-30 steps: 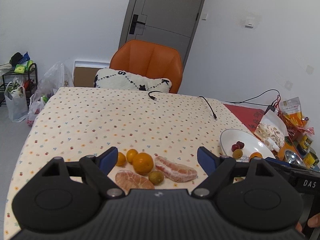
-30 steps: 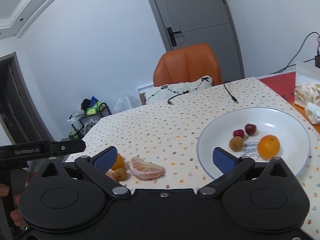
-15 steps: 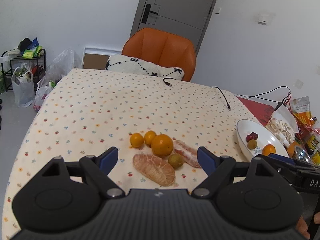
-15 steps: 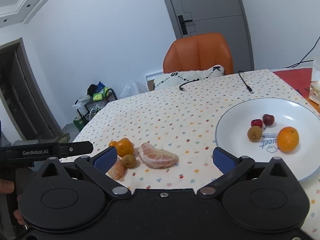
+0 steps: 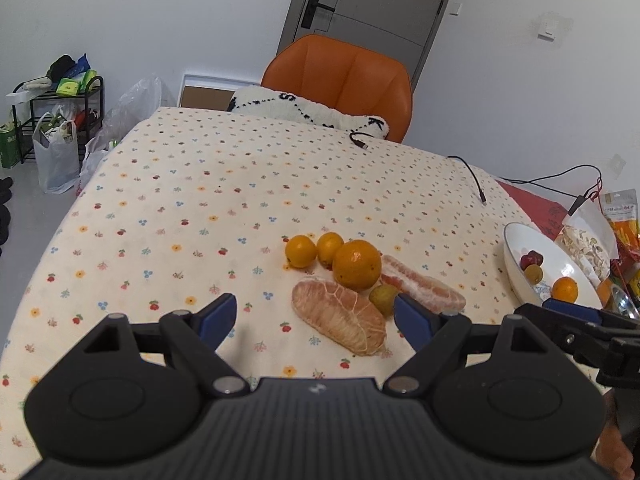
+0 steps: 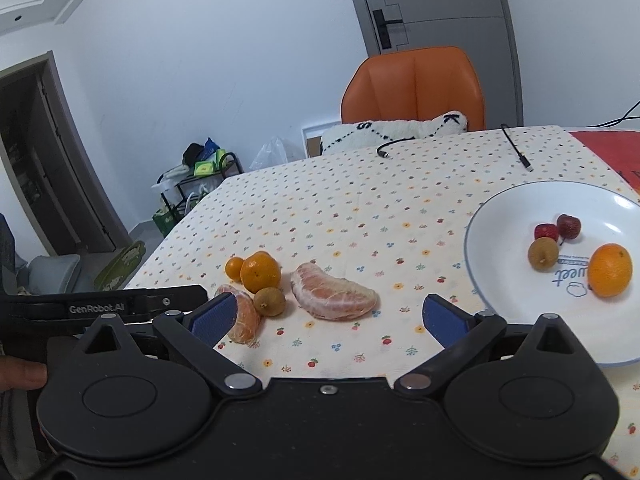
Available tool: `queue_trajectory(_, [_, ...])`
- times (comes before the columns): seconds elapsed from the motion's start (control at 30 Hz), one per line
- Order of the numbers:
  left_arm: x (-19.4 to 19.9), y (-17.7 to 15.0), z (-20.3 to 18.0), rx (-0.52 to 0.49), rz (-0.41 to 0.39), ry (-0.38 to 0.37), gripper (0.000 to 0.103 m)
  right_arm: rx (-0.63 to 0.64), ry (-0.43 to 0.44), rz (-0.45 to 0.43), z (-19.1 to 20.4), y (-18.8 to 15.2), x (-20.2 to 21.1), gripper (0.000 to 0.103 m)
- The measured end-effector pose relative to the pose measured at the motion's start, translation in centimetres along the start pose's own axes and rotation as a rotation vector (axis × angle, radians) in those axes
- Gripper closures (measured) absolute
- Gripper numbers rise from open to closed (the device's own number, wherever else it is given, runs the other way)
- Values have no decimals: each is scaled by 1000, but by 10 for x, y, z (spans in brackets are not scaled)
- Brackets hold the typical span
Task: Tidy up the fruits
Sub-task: 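Move both open tools over the peeled pink pomelo segments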
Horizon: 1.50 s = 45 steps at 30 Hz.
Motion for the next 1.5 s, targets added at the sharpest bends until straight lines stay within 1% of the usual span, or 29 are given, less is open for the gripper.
queue_trajectory(0.1, [-7,-4,0,-17,10,12,19,6,1,13,2,-2,-5,4])
queue_trajectory(0.23, [-16,-8,-2,-20,31,8,19,10,4,26,3,-5,-9,8])
queue_trajectory(0.43, [-27,-11,-12,-51,42,7,19,2,-7,45,-2,-8,-18,8])
queue_trajectory(0.67, [-42,-12,-23,-120,43,42,18,-15,-23,50,-13,-9,-21,8])
queue_trajectory(0.83, [-45,-12,-26,-150,42,55,18,-25,-29,51,-20,-10,-22,8])
queue_trajectory(1.0, [-42,-14,-20,-164,51,82,18,-26,-27,53,-19,-10,-25,8])
queue_trajectory(1.2, [-34,-15,-8,-151,58,96,18,-23,-15,56,-16,-9,-32,10])
queue_trajectory(1.5, [-20,-15,15,-119,57,137,18,-5,2,77,-9,-13,-43,12])
Point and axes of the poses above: each gripper's, at about its wrist camera, not at the fingertips, and x roughly against the way its jaws point, z to its left, y to its top, the point moved 10 cm from there along -x, roughly the way its jaws point, and after that the axes turned 3 degrees about -z, right-handed, at the moved point
